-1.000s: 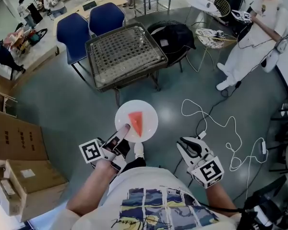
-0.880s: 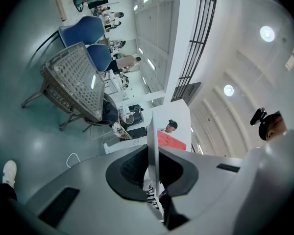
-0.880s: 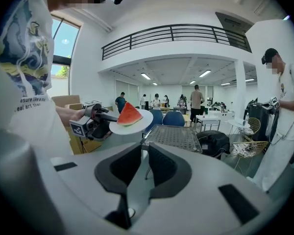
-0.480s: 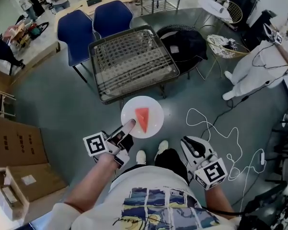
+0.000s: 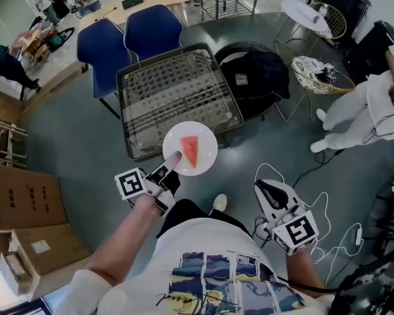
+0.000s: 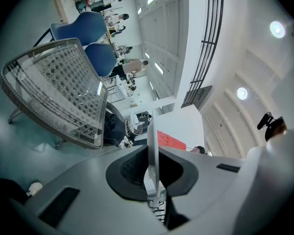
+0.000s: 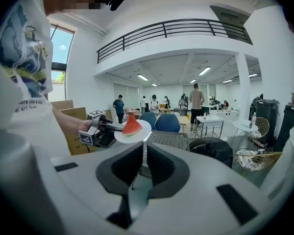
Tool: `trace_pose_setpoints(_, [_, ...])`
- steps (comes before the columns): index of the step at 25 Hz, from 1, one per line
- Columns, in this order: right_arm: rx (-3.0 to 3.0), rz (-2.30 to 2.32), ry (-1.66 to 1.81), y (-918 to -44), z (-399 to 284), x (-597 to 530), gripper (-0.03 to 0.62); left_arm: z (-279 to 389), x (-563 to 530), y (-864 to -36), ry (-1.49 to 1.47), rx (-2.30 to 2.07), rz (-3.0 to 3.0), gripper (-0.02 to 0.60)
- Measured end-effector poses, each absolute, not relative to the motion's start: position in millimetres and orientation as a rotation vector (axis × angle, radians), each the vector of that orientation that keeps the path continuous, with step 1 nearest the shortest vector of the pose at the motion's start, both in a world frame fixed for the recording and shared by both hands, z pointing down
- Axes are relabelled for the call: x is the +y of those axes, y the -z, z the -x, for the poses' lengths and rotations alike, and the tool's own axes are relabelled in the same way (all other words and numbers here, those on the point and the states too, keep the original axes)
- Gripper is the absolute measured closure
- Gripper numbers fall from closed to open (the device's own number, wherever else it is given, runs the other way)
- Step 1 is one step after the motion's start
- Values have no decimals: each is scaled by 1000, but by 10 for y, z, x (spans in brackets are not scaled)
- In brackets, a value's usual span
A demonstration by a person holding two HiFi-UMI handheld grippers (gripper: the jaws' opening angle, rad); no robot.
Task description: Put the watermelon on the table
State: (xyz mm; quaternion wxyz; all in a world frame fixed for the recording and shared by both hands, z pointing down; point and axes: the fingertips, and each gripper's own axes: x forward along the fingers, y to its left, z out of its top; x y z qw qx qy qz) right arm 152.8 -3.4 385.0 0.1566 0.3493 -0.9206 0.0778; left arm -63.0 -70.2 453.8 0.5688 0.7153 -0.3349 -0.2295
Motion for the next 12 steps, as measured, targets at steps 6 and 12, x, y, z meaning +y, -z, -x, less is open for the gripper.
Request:
trace_pose_setpoints(6, [-2614,-992,-294,-3990,-1733,-482,562,594,-1473,-4761,574,-833,-1631,555])
trace_pose_setpoints(12, [-2574,-1017,-326,-4147,-1759,-1092,562,712,-2466,-5270,568,-856,-1609,555])
